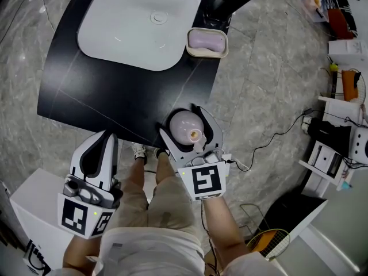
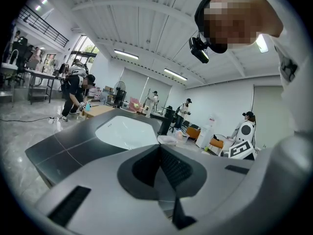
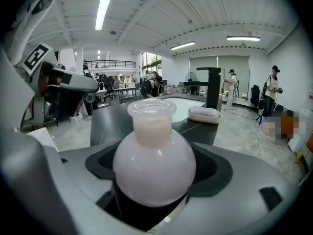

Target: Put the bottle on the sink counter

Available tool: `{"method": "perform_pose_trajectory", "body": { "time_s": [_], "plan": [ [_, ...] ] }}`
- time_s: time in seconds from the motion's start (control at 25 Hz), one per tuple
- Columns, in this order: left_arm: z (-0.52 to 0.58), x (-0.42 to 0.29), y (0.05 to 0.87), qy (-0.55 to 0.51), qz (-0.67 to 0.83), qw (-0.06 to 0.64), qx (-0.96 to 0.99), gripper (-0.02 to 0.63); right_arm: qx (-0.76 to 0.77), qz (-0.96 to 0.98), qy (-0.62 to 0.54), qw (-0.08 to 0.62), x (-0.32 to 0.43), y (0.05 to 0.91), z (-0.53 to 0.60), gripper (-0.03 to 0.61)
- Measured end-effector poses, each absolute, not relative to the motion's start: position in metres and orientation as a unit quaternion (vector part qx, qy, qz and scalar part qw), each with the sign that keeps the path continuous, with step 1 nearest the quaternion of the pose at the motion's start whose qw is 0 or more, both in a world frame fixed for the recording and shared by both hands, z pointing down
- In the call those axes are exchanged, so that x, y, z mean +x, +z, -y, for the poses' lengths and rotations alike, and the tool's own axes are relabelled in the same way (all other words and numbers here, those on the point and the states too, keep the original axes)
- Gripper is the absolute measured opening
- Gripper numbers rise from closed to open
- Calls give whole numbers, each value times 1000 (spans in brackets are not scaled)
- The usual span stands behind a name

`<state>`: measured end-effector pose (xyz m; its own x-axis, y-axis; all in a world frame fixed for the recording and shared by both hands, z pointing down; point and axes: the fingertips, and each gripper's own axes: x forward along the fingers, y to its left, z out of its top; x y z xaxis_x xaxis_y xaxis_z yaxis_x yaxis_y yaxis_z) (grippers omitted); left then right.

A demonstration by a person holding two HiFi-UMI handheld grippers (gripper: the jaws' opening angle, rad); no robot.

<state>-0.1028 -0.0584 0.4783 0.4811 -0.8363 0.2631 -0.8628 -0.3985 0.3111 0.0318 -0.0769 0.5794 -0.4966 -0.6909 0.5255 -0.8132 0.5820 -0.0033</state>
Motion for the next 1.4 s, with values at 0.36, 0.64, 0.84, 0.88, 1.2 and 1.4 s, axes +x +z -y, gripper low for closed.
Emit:
{"method": "perform_pose_trajectory", "body": {
  "time_s": [0.36,0.64,0.84,0.88,1.2,1.4],
  "plan": [
    [59,-109,481,34,506,210,836,14,441,853,120,253,28,587,76,416],
    [61,-107,477,30,500,209,840,14,440,849,127,264,28,588,77,416],
    [62,-104,475,29,494,209,844,14,434,851,130,266,26,589,77,416],
    [62,-103,475,29,492,208,845,14,431,852,131,266,26,589,77,416],
    [61,-98,472,31,481,206,851,14,433,856,124,255,28,578,75,430],
    [60,-93,472,31,475,206,855,14,434,855,129,254,30,579,76,431]
  ]
}}
